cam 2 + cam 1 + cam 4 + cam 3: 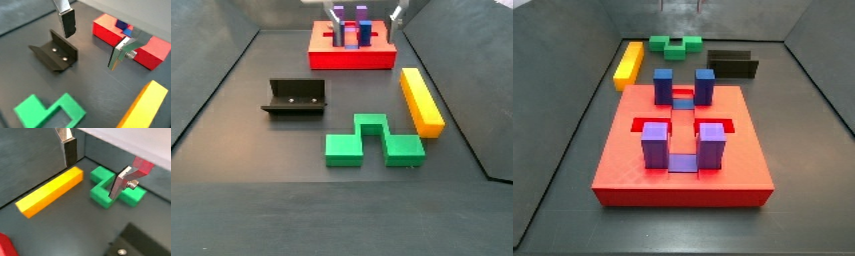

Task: Pick up the yellow object. Move up. Move to above the board. Insert the yellow object.
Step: Pick up the yellow object.

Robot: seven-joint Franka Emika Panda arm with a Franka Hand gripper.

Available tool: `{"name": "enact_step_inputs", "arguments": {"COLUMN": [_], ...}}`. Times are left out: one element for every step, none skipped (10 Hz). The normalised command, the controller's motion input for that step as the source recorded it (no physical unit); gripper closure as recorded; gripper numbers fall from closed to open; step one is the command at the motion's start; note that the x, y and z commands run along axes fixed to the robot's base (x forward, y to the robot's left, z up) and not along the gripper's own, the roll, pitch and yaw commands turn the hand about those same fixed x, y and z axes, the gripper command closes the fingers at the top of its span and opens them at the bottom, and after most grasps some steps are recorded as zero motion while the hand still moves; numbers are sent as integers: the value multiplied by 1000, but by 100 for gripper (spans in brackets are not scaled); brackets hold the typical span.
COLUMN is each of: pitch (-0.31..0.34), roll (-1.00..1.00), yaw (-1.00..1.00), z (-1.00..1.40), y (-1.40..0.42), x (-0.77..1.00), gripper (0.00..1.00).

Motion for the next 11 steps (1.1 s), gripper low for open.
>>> {"name": "enact_step_inputs", "arguments": {"pitch": [-61,-120,-124,-107,-96,-67,-67,-90,-80,-74,-77], "roll": [0,-94,-119,-94,-49,-49,-50,-27,-43,-36,-37], "yaw": [0,0,0,0,0,0,0,0,0,0,0], "z": [-457,-423,-420,-489,-497,-506,-526,-491,-277,-160,-160], "y": [-83,0,0,0,-17,-31,-6,-17,0,0,0], "x": [-734,-829,-769,-660,-569,-446,-506,-720,-623,-514,-514], "gripper": [0,0,0,0,0,0,0,0,0,0,0]}}
